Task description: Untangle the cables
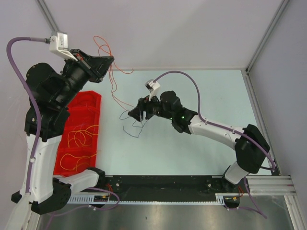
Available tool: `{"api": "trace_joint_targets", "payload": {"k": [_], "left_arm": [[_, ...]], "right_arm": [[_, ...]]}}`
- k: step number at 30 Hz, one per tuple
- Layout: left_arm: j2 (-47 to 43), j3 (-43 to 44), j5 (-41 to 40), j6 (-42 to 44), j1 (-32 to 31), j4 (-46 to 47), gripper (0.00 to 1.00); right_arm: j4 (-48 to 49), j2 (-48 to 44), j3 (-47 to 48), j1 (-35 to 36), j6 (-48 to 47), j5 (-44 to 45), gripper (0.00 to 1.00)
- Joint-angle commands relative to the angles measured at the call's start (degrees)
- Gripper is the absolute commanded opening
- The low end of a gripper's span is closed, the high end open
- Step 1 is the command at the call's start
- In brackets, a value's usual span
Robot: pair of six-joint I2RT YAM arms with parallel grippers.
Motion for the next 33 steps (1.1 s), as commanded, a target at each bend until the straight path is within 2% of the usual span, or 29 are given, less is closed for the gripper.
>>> {"api": "trace_joint_targets", "payload": {"k": [1,4,5,7,8,9,10,14,16,20,24,30,33], "left_arm": [[-0.3,0.9,1.5,-1.0,0.2,1.8,0.0],[-0.1,1.3,1.5,-1.1,0.3,1.9,0.0],[0.0,1.2,1.5,-1.0,0.3,1.9,0.0],[-0.1,1.5,1.2,-0.9,0.3,1.8,0.0],[0.1,1.6,1.0,-0.6,0.3,1.5,0.0],[0.1,2.2,0.8,-0.3,0.3,1.3,0.0],[0.2,2.6,0.5,0.1,0.3,0.2,0.0],[0.9,5.9,-3.5,3.7,0.3,-2.9,0.0],[2.8,10.6,-5.6,5.9,0.3,-6.9,0.0],[7.2,21.2,-15.0,12.2,0.3,-15.3,0.0],[6.8,24.7,-25.0,15.1,0.5,-16.4,0.0],[6.4,26.1,-30.6,16.9,0.7,-15.7,0.0],[6.5,26.4,-33.1,17.7,0.7,-16.1,0.0]], "right_arm": [[1.1,2.9,0.4,0.4,-1.3,-2.1,0.69],[1.7,5.0,0.4,1.3,-1.0,-2.5,0.57],[2.4,5.6,0.4,1.5,-0.7,-2.8,0.42],[2.8,6.6,0.4,2.0,-0.7,-2.8,0.23],[2.8,6.8,0.4,2.3,-0.7,-2.1,0.11],[2.7,6.8,0.4,2.2,-0.7,-1.7,0.03],[2.4,6.5,0.4,2.2,-0.5,-1.1,0.0],[-2.1,4.8,0.2,0.8,-0.7,2.6,0.0],[-4.2,4.1,-1.1,-0.6,-0.7,3.1,0.0],[-7.2,-0.4,-7.7,-6.2,-0.2,3.0,0.0],[-8.2,-5.3,-16.2,-16.8,0.9,1.9,0.0],[-11.1,-10.6,-24.4,-32.7,3.6,1.1,0.0],[-11.2,-11.7,-26.4,-37.5,5.6,-2.0,0.0]]}}
